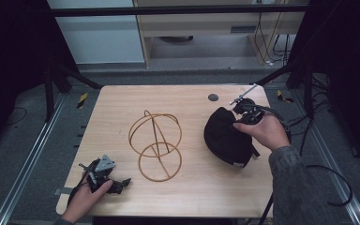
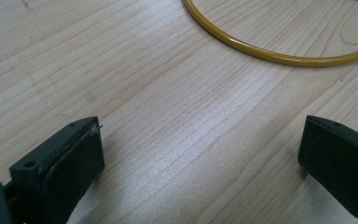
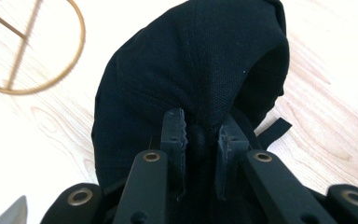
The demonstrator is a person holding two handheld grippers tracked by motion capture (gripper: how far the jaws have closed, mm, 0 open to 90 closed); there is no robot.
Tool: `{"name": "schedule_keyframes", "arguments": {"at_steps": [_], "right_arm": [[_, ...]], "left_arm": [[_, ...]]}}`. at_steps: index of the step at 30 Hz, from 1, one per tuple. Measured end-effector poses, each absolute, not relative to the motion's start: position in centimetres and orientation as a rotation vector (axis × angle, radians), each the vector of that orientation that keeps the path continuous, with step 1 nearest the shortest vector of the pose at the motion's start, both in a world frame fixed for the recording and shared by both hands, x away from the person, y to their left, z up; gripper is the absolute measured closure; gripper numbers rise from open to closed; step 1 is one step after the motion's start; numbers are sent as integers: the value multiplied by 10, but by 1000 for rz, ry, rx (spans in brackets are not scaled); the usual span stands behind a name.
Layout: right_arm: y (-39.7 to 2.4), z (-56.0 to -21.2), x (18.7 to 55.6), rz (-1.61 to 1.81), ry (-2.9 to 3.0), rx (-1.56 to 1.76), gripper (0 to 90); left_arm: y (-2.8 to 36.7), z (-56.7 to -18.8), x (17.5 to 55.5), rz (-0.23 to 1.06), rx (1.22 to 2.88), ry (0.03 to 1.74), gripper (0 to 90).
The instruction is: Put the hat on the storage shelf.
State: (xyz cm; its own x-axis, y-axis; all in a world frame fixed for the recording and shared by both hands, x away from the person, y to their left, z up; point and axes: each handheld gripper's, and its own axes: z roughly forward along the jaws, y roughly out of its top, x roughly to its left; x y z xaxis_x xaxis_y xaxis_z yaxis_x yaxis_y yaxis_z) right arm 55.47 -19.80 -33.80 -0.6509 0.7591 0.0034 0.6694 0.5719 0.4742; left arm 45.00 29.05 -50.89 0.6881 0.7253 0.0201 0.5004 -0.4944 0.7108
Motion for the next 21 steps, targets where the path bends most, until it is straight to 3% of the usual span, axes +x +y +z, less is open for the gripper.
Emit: {"name": "schedule_keyframes", "arguments": {"at_steps": [21], "right_arm": [[-212, -295, 528, 877, 2497, 1148, 777]], "left_arm": [[291, -509, 450, 416, 2200, 934, 0]]}}
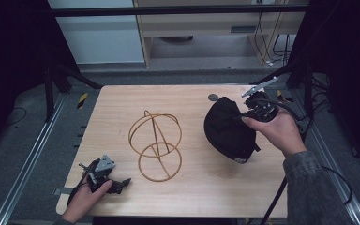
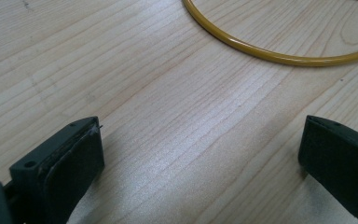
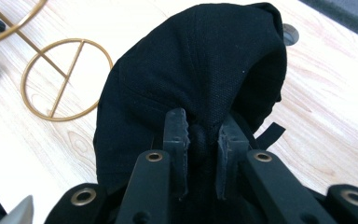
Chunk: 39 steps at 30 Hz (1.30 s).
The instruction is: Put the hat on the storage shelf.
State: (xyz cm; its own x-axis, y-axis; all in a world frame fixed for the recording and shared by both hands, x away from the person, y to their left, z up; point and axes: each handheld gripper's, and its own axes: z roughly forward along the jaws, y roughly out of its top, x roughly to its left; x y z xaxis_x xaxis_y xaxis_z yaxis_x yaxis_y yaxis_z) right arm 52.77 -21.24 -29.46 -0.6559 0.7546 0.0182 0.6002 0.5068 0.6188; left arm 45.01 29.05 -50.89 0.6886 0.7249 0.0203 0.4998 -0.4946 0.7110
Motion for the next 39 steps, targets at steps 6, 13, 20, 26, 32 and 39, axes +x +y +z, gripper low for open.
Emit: {"name": "schedule_keyframes", "arguments": {"at_steps": [6, 13, 20, 26, 32, 39], "right_arm": [[-214, -283, 522, 895, 2479, 1135, 778], [-214, -271, 515, 945, 2448, 1119, 780], [-214, -256, 506, 1005, 2418, 1077, 781], [-211, -244, 497, 1031, 2403, 1048, 781], [-205, -234, 489, 1052, 2397, 1004, 781], [-197, -223, 480, 1099, 2381, 959, 781]], "left_arm": [[291, -509, 450, 416, 2200, 934, 0], [291, -509, 450, 416, 2200, 933, 0], [290, -509, 450, 416, 2200, 934, 0], [290, -509, 450, 416, 2200, 933, 0], [291, -509, 450, 416, 2200, 934, 0], [290, -509, 450, 416, 2200, 934, 0]]}}
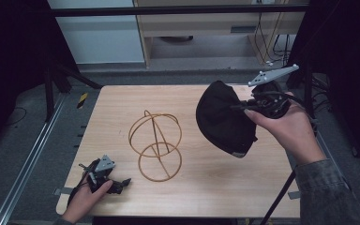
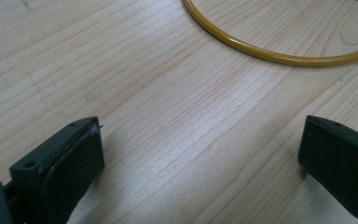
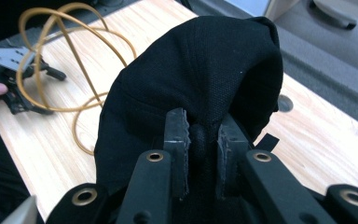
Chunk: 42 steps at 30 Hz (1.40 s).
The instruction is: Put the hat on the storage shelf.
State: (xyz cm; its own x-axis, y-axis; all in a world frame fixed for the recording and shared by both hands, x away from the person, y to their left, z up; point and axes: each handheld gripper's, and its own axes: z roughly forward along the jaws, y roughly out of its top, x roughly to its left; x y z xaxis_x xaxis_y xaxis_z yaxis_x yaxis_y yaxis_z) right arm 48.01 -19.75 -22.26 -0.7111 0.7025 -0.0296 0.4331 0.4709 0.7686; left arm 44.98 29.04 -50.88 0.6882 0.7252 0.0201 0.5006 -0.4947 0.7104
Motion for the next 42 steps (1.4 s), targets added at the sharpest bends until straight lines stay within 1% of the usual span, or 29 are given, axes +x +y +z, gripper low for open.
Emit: {"name": "schedule_keyframes", "arguments": {"at_steps": [10, 20, 42], "right_arm": [[-185, -212, 476, 1158, 2369, 913, 781], [-166, -194, 474, 1214, 2365, 857, 781], [-120, -172, 477, 1212, 2409, 752, 781]], "left_arm": [[290, -509, 450, 414, 2200, 934, 0], [290, -509, 450, 414, 2200, 933, 0], [290, -509, 450, 414, 2202, 931, 0]]}}
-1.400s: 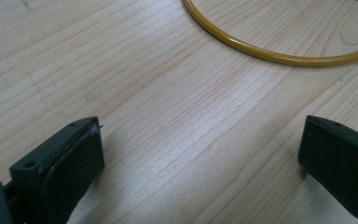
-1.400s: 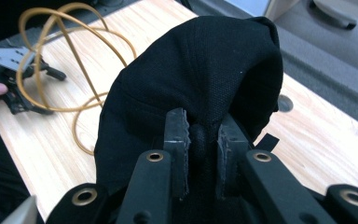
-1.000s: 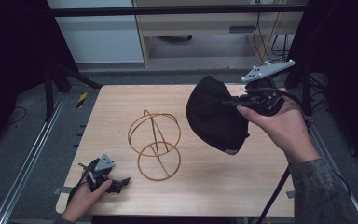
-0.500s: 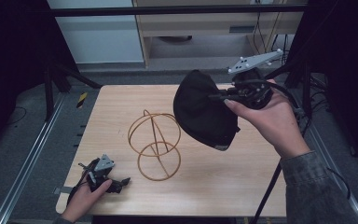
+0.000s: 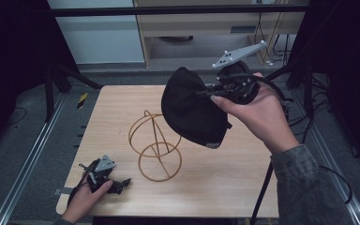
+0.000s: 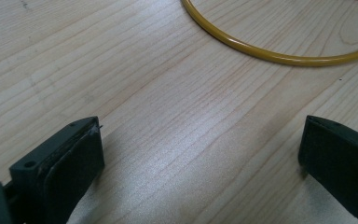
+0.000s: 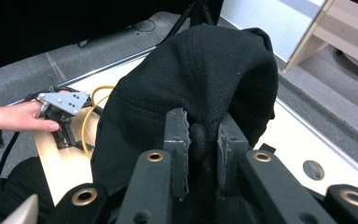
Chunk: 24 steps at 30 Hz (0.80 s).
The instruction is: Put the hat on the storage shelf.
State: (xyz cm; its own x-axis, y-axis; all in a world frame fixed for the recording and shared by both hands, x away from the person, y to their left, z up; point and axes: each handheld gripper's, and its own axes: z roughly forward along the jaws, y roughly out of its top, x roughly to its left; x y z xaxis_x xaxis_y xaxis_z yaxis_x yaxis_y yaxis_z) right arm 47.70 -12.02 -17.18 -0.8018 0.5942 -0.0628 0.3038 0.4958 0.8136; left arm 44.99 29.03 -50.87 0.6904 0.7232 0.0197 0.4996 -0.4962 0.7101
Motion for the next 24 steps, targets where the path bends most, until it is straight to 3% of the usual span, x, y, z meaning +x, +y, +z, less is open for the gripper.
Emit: {"name": "schedule_keyframes", "arguments": {"at_steps": [24], "right_arm": [[-59, -169, 488, 1198, 2482, 644, 780]], "left_arm": [[290, -509, 450, 414, 2203, 929, 0]]}}
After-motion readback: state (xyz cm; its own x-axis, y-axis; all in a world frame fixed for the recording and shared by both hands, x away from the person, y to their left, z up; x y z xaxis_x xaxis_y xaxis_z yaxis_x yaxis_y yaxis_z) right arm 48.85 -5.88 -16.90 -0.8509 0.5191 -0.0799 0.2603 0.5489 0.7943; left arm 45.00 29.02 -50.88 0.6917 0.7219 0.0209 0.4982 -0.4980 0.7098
